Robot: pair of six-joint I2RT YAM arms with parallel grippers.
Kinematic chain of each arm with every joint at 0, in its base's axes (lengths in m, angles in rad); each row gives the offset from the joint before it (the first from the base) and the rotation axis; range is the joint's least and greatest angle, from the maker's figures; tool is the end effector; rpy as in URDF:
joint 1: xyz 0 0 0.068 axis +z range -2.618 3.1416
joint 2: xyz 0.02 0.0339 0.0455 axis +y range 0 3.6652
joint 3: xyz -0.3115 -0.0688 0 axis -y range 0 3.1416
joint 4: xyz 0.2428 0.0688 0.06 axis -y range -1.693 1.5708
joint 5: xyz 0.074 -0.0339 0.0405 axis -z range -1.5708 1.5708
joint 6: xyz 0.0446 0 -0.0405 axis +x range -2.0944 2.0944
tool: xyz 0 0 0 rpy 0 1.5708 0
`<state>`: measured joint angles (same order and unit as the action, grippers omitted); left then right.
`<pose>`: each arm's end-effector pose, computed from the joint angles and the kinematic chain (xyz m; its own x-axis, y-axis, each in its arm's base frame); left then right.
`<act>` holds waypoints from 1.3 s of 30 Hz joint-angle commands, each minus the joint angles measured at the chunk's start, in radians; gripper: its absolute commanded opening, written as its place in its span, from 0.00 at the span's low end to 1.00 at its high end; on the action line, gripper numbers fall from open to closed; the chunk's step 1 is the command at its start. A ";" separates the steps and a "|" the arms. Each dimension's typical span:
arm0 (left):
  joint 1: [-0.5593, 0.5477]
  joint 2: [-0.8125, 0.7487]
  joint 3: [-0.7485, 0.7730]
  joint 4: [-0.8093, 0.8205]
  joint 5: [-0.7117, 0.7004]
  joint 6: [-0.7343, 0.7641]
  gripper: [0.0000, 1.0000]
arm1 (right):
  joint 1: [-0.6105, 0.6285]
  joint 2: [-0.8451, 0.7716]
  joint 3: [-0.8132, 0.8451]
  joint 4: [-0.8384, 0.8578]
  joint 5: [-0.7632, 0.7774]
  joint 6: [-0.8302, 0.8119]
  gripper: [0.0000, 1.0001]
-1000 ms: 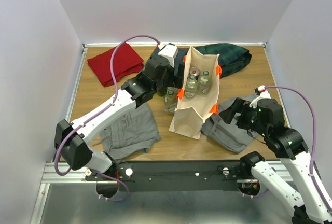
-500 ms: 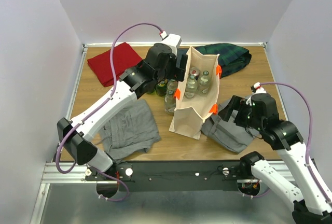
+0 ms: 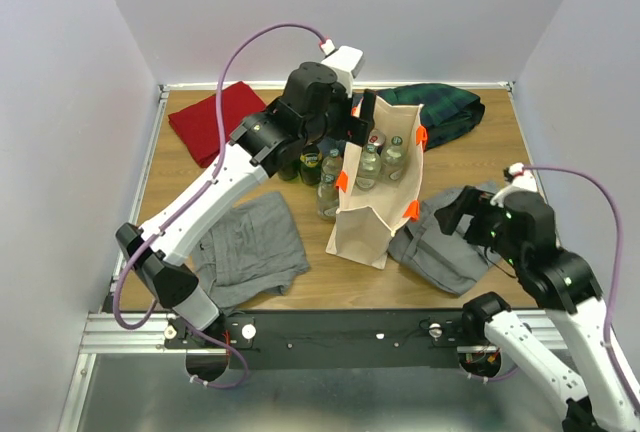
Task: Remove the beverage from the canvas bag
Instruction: Place the drink at the center of the board, then take out the drink from the canvas bag.
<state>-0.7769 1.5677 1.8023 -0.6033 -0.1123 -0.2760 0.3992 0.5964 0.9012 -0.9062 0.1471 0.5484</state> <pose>0.2542 -0.2429 0.4972 -0.4168 0.0300 -0.9085 0.5285 0.8211 -0.2153 0.0701 0.0225 0.3517 -0.5873 0.3120 -0.7469 0.0387 0.9325 0.3591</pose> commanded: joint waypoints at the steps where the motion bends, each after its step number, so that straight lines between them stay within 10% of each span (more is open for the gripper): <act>1: -0.030 0.075 0.095 -0.096 0.043 0.032 0.99 | 0.003 -0.139 -0.012 0.059 0.066 -0.007 1.00; 39: -0.107 0.406 0.301 -0.190 0.077 0.087 0.99 | 0.003 -0.156 -0.027 0.053 0.131 0.015 1.00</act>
<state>-0.8856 1.9385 2.0937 -0.8024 -0.0406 -0.1913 0.3992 0.4385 0.8829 -0.8616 0.2470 0.5533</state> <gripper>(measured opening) 0.988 0.997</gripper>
